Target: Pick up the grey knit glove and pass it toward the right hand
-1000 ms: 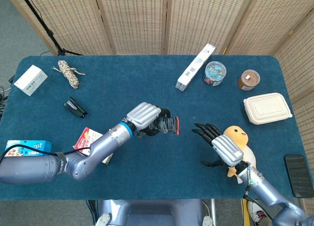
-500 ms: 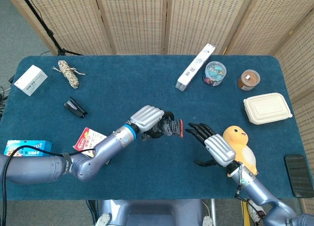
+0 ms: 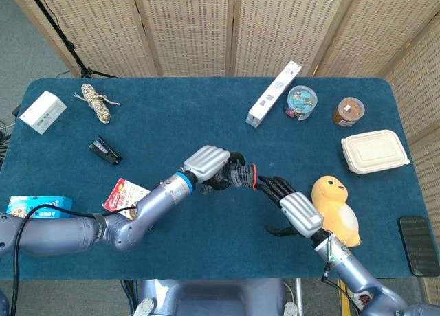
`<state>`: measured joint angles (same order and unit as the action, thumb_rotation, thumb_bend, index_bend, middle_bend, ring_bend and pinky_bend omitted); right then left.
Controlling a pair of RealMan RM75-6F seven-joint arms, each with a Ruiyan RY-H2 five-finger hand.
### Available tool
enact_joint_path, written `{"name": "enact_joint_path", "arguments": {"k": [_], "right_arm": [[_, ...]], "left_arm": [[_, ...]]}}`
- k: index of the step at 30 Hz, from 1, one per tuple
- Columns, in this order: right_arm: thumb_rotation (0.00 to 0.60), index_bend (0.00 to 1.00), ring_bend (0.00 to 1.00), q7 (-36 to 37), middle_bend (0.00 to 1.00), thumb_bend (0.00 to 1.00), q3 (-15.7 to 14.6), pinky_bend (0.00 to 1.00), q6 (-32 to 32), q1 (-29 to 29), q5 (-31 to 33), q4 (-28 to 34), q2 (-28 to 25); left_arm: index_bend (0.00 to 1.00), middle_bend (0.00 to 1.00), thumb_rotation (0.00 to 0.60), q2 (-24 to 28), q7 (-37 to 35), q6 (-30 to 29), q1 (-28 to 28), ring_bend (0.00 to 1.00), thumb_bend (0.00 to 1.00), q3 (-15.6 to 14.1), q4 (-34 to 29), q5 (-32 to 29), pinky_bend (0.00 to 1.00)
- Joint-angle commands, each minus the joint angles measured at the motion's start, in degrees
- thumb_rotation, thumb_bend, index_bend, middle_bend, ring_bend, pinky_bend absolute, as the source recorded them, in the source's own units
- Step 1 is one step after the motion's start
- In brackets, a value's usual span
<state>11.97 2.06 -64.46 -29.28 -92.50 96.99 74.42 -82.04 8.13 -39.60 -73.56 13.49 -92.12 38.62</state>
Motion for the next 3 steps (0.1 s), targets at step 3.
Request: {"name": "enact_joint_path", "arguments": {"k": [3], "right_arm": [[0.6, 0.08, 0.0, -0.89, 0.01, 0.33, -0.03, 0.0, 0.62, -0.39, 0.51, 0.1, 0.63]], "left_arm": [[0.31, 0.41, 0.6, -0.53, -0.99, 0.73, 0.5, 0.33, 0.35, 0.26, 0.44, 0.89, 0.41]]}}
